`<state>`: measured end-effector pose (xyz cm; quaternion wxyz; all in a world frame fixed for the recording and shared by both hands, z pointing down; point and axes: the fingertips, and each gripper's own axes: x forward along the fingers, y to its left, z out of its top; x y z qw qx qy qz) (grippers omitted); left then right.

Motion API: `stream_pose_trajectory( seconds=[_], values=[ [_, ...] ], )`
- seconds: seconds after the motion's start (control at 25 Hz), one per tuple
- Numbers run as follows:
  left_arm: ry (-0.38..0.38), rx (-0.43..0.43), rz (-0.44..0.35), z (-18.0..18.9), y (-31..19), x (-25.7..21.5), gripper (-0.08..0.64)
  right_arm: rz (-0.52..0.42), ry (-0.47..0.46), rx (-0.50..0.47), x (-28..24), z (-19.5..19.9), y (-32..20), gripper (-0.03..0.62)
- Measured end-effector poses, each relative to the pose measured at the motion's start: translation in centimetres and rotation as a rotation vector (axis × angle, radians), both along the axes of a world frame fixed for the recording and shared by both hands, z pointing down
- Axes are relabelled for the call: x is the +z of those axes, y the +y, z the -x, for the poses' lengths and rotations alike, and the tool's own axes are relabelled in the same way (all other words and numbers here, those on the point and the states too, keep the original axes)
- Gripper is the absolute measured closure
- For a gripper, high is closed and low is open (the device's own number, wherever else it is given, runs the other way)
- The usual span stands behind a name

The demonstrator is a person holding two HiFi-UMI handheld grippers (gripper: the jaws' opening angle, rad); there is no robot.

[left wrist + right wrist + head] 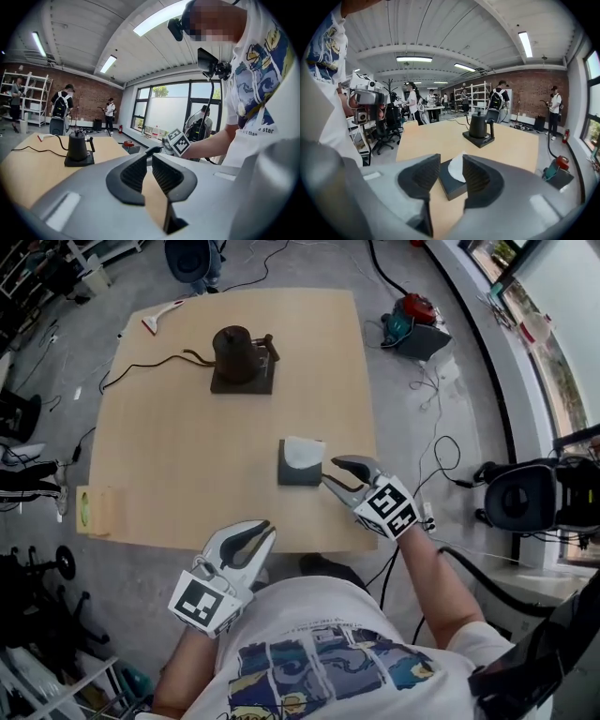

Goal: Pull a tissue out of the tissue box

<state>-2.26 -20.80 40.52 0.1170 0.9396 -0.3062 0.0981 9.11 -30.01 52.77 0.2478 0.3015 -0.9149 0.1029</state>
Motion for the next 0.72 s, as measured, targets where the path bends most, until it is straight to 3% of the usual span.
stream_pose_trajectory(
  seconds=[0.32,0.72],
  values=[
    [-0.042,-0.121,0.038,-0.7,-1.8,0.9,0.532,0.138,-0.038,-0.088,5.7,-0.8,-5.8,0.425],
    [-0.072,-0.192,0.078,-0.8,-3.2,1.7,0.532,0.297,-0.078,-0.206,10.6,1.4,-8.0,0.405]
  ],
)
